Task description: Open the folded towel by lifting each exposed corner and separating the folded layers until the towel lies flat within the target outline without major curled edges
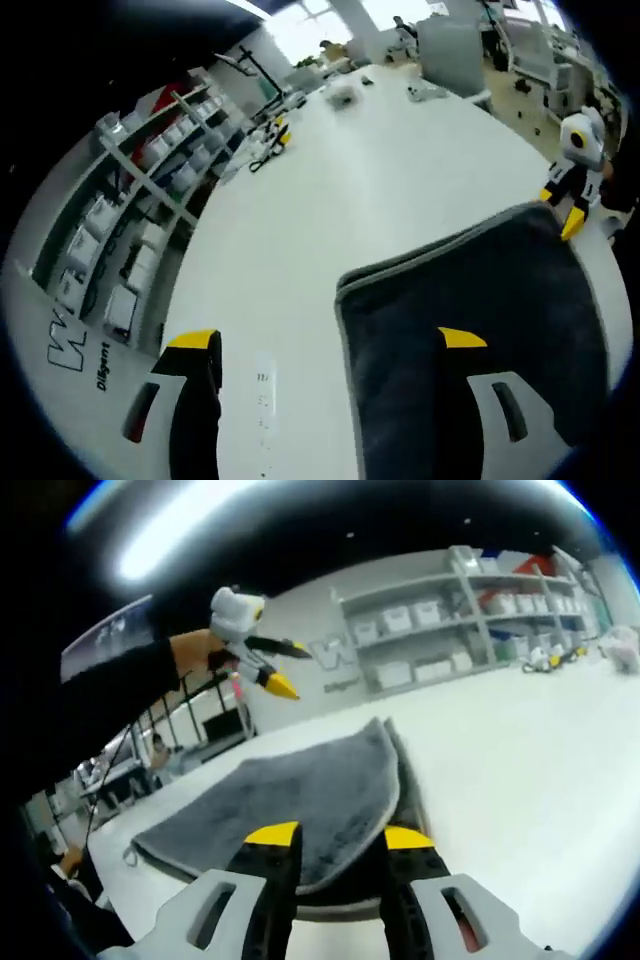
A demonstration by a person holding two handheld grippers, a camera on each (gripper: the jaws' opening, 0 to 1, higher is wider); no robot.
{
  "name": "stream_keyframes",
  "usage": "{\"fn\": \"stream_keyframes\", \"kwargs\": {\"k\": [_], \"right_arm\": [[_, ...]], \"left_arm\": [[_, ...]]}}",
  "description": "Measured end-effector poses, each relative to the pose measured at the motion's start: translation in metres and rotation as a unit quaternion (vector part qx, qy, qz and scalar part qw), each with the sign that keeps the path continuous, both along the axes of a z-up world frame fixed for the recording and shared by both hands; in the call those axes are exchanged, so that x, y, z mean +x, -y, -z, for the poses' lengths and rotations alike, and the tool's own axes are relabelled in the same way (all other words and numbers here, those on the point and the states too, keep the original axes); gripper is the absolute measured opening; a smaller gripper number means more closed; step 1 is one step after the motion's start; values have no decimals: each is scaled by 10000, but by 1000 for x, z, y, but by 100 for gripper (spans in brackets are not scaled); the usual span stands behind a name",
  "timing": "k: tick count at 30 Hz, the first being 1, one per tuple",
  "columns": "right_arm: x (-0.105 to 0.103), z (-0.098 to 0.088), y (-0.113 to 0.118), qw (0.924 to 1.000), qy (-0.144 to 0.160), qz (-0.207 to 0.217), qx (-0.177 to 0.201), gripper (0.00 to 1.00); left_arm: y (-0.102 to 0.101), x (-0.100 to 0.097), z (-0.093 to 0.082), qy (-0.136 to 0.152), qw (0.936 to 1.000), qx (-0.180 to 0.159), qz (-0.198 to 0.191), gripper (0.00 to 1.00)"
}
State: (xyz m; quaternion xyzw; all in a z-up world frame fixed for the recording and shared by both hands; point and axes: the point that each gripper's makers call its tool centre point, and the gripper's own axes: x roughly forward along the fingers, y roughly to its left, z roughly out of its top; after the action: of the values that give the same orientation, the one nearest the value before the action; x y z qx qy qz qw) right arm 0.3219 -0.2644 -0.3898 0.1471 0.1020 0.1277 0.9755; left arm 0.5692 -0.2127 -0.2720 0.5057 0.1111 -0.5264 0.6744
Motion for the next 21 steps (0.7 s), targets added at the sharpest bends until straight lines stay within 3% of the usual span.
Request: {"fn": "stream_keyframes", "kwargs": {"k": [7, 9, 10, 12, 13, 15, 20, 21], "right_arm": [[-1, -1, -2, 9999, 67, -84, 25, 25], [-2, 0, -2, 9999, 77, -95, 48, 25], [-3, 0, -2, 9999, 76, -101, 70, 24], [-3, 0, -2, 9999, 72, -117, 99, 24], [-4, 0, -2, 9998, 69, -122, 102, 24], [-3, 1, -1, 9999, 56, -108, 30, 23], [-2, 3, 1, 9999, 32, -35, -89, 23], [-1, 4, 1, 10000, 23, -29, -83, 23]], "left_arm": [[23, 0, 11, -1032, 9932, -311, -440, 82], [33, -3, 15, -1269, 9906, -428, -266, 81], [35, -2, 19, -1124, 9932, -300, -81, 81], [30, 7, 31, -578, 9976, 273, 265, 81], [27, 9, 39, -539, 9970, 476, 294, 81], [27, 11, 50, -631, 9946, 706, 427, 75], [42, 20, 48, -961, 9945, 353, 227, 70], [45, 46, 48, -1060, 9935, 326, 238, 69]]}}
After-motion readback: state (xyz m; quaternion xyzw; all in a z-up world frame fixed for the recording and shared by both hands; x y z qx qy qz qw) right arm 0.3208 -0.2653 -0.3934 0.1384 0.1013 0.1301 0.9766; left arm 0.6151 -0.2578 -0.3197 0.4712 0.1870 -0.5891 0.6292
